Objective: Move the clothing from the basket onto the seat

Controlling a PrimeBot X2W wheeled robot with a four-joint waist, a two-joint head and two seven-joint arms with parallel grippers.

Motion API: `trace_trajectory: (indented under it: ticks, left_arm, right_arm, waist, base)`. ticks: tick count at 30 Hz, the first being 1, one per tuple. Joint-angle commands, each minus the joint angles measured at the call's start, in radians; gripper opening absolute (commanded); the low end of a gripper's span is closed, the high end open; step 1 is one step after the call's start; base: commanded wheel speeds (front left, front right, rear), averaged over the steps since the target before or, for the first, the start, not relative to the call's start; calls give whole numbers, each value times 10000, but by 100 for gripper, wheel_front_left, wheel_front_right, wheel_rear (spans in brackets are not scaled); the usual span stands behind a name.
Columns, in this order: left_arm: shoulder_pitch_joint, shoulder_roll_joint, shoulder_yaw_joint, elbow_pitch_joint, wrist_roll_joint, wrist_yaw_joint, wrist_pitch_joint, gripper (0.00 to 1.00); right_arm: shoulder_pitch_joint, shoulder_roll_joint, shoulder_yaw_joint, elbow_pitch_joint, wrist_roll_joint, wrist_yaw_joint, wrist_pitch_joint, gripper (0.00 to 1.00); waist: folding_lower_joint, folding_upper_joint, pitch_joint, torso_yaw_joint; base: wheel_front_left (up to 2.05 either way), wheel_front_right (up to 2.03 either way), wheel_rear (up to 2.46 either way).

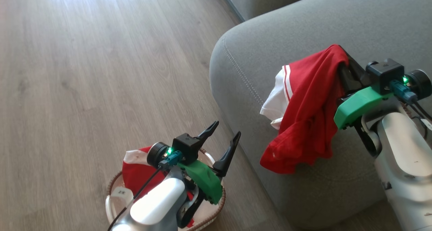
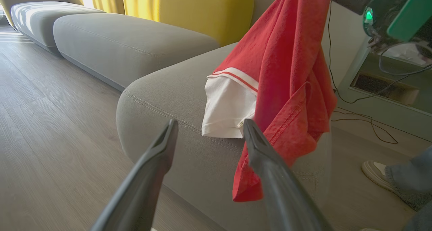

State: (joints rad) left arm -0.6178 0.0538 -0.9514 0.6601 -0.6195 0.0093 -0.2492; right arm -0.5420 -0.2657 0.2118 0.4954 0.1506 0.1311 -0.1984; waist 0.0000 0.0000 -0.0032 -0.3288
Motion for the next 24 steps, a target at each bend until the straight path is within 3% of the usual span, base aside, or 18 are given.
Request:
trace_trajectory:
  ticks: [1,8,13,24]
  left_arm:
    - [-320,62,380,-290,104,28,-125,100]
    - [-398,16,462,-442,342,12,-125,100]
    - [-605,16,518,-584,616,70,-125,100]
    - [-993,221,549,-1256,1211,188,-126,100]
  right_arm:
    - [-317,-81,204,-413,27,-4,44,0]
    - [-787,-39,-14,-151,73,-4,190,0]
    - [-1943,-187,-172,279,296,-4,345,0]
    - [-5392,-1627,-1236,1850,-54,-4,731,0]
  waist:
    - [0,0,129,-81]
    - [0,0,474,270]
    - [0,0,1033,796]
    - [0,0,2788,1974]
  base:
    - [0,0,0]
    - [0,0,0]
    - [0,0,0]
    - [0,0,0]
